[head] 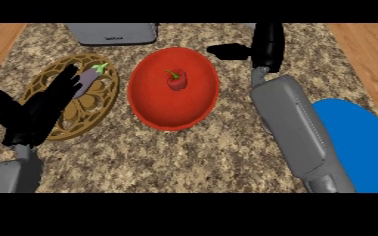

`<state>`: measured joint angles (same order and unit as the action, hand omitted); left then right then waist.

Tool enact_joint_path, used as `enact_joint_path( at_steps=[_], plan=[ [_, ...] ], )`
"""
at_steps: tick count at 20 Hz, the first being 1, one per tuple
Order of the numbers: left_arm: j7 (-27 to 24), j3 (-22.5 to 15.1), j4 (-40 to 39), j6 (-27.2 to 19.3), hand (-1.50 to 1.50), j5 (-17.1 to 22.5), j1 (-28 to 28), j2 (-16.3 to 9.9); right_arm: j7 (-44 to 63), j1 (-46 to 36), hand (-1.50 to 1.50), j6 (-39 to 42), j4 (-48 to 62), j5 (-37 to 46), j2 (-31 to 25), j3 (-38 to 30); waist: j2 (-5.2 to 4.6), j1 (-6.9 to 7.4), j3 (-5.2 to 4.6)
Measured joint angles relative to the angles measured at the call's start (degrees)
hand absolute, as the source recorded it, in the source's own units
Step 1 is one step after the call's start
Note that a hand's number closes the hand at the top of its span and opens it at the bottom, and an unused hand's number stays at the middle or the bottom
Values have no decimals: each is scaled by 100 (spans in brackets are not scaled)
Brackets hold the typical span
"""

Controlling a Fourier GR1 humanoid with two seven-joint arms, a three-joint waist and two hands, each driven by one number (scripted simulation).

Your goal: Pick the bell pepper from the plate and place it in the bowl

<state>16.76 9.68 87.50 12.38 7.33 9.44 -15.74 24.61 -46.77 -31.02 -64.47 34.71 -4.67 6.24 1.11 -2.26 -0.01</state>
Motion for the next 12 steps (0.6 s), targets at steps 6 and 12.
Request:
enact_joint_path(
  at_steps=[6, 12],
  plan=[
    [-87, 55, -114, -53, 0, -52, -30, 9, 43, 1315, -150, 672, -2431, -430, -80, 592, 22, -142, 3],
    [-29, 101, -19, -47, 0, -6, -73, -12, 158, 3069, 150, 900, -4874, -781, -73, 1337, 16, -151, 6]
  ],
)
